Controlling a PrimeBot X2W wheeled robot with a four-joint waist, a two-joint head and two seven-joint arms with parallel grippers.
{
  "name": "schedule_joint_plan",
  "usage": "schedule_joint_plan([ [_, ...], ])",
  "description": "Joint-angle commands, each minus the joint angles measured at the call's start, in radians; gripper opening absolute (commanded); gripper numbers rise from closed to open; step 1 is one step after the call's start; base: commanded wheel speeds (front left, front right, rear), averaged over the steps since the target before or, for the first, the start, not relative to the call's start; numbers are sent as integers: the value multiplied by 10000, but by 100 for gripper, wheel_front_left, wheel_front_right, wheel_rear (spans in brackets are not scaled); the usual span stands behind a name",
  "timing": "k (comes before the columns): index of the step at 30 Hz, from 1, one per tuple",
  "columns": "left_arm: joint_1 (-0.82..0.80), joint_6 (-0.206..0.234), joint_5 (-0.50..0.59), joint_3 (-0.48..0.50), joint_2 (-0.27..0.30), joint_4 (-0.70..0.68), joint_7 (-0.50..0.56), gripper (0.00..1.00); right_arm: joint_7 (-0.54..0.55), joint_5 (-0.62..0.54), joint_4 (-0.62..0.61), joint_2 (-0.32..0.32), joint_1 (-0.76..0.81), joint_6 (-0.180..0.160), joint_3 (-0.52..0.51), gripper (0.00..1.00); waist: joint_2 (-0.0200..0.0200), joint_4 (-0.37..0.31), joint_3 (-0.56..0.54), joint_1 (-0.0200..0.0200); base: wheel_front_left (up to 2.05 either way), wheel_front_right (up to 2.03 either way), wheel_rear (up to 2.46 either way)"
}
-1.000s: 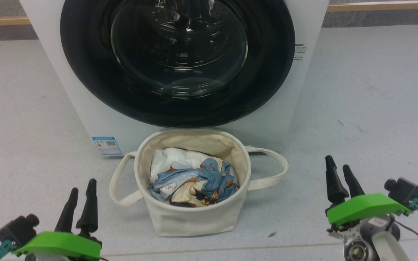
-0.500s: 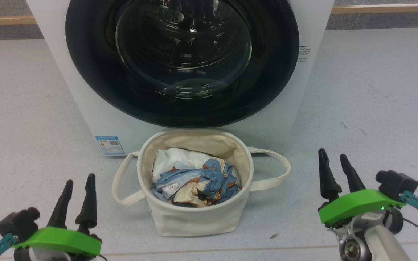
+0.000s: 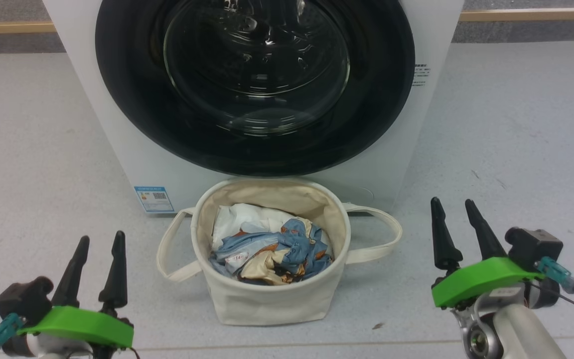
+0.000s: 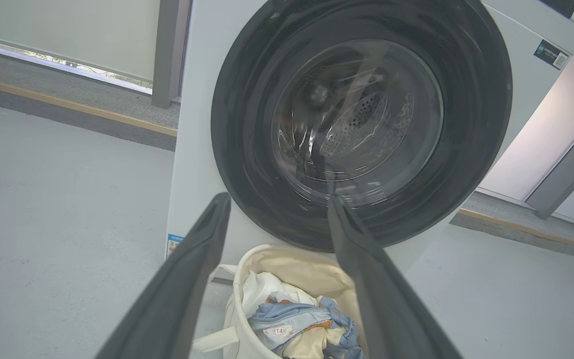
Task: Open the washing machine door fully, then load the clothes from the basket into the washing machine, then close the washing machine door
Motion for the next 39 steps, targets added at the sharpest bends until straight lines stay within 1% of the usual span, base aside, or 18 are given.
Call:
schedule_joint_plan([
  [1, -567, -52, 405, 365, 308, -283, -168, 100, -186, -385, -367, -128, -573, 0, 254, 100, 0, 10, 2, 0, 0, 0, 0],
  [5, -643, -57, 1014, 434, 354, -261, -315, 100, -331, -942, -382, -151, -665, 0, 330, 100, 0, 47, 20, 0, 0, 0, 0],
  [22, -908, -70, 2958, 602, 537, -205, -816, 100, -828, -2726, -441, -223, -867, 0, 612, 100, 0, 214, 71, -1, 0, 0, 0],
  [39, -925, -70, 2764, 552, 617, -147, -816, 100, -828, -2596, -329, -162, -804, 0, 384, 100, 0, 225, 121, -1, 0, 0, 0],
])
